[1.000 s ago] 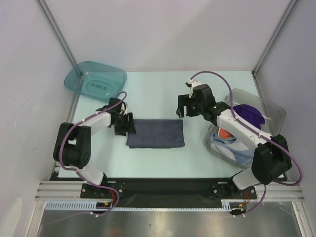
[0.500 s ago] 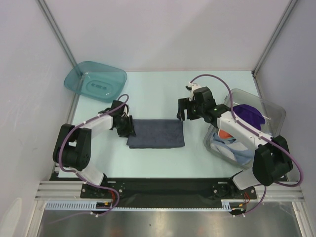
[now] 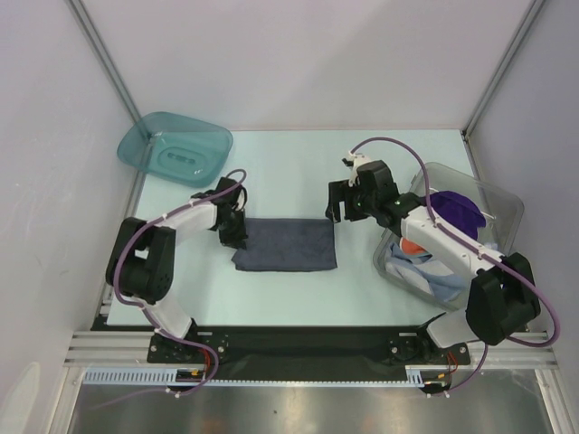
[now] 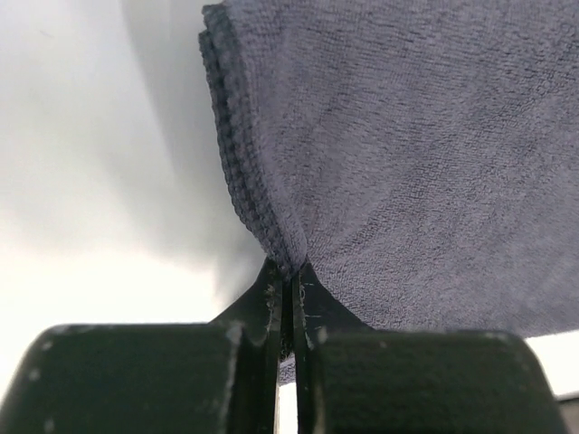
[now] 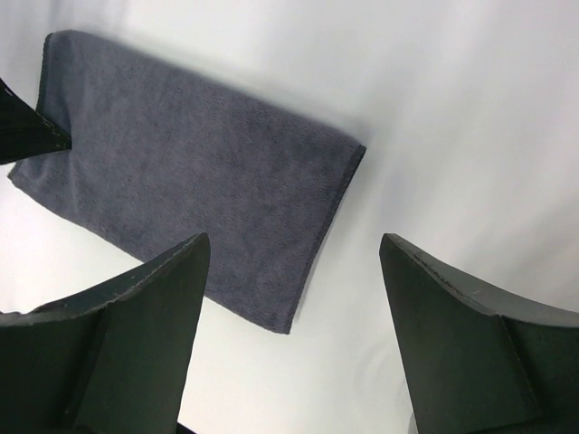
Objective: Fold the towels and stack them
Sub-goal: Neatly place the folded towel into the bin
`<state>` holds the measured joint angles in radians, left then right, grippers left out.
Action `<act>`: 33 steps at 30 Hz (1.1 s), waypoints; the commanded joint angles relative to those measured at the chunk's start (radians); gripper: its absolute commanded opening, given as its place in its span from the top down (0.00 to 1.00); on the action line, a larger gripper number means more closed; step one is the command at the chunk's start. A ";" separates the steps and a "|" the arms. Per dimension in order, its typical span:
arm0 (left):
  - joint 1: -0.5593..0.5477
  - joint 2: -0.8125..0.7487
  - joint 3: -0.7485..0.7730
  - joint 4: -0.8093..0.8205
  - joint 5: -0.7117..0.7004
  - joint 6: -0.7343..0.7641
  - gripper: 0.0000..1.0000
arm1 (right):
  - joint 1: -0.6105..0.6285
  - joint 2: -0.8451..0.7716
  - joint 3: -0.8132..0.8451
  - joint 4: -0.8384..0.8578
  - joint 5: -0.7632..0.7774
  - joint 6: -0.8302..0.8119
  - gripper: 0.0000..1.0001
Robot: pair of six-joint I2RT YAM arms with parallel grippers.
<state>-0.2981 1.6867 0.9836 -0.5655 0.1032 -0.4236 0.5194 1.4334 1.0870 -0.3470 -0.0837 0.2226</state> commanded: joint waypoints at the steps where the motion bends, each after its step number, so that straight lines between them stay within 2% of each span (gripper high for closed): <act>1: -0.041 -0.001 0.090 -0.089 -0.198 0.052 1.00 | -0.007 -0.048 -0.009 0.002 0.015 -0.020 0.18; 4: -0.050 -0.001 0.151 -0.134 -0.298 0.085 1.00 | -0.012 -0.059 -0.004 -0.004 0.019 -0.022 0.18; 12: -0.050 0.059 0.297 -0.168 -0.411 0.192 1.00 | -0.022 -0.073 0.016 0.002 0.028 -0.012 0.18; 14: -0.050 0.097 0.357 -0.203 -0.495 0.225 1.00 | -0.022 -0.076 0.019 0.009 0.027 -0.006 0.18; 20: -0.041 0.260 0.689 -0.272 -0.632 0.339 1.00 | -0.024 -0.071 0.027 0.029 0.039 -0.003 0.18; 27: 0.037 0.522 1.226 -0.431 -0.706 0.446 1.00 | -0.027 -0.028 0.059 0.043 0.058 -0.022 0.18; 30: 0.065 0.570 1.319 -0.427 -0.775 0.526 1.00 | -0.028 -0.010 0.079 0.037 0.070 -0.029 0.18; 33: 0.111 0.562 1.322 -0.337 -0.774 0.583 1.00 | -0.025 0.001 0.096 0.034 0.070 -0.031 0.18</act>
<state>-0.2268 2.2555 2.2471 -0.9279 -0.5983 0.0528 0.4953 1.4235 1.1305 -0.3382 -0.0326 0.2070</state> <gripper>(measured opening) 0.032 0.825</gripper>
